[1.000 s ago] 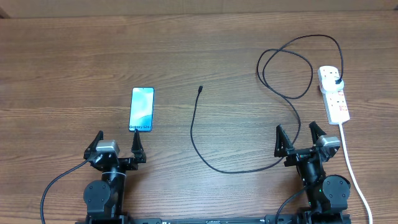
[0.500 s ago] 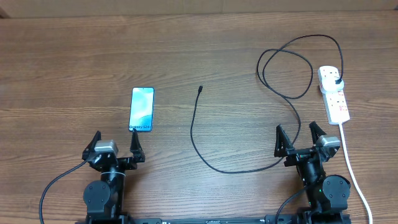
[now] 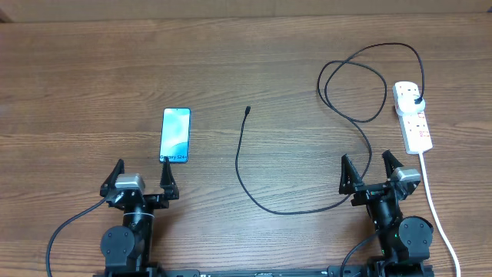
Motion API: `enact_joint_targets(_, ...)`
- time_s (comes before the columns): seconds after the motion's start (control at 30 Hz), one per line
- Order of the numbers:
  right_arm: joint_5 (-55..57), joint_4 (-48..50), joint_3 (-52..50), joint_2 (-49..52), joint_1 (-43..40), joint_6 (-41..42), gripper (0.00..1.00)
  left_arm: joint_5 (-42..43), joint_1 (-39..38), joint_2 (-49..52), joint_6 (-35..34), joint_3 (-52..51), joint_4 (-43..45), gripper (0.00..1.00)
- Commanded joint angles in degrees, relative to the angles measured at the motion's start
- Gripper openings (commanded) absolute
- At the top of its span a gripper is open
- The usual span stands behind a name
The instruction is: Plug charger to phone and switch on socket
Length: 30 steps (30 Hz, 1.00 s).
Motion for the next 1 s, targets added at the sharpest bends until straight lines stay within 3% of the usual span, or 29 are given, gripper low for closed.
enact_joint_targets(0.0, -0.35, 0.26, -0.61, -0.57, -0.37, -0.11, 1.00, 0.66, 0.63, 2.29, 0.07, 4.28, 0.24, 1.00)
enact_joint_targets(0.33, -0.35, 0.26, -0.61, -0.57, -0.37, -0.11, 1.00, 0.90, 0.63, 17.94, 0.09, 16.70, 1.07, 1.00)
enact_joint_targets(0.53, -0.35, 0.26, -0.61, -0.57, -0.37, -0.11, 1.00, 5.95, 0.63, 30.82, 1.18, 28.89, -1.75, 1.00)
enact_joint_targets(0.97, -0.35, 0.26, -0.61, -0.57, -0.37, -0.11, 1.00, 11.85, 0.61, 63.04, 2.47, 66.51, -30.69, 1.00)
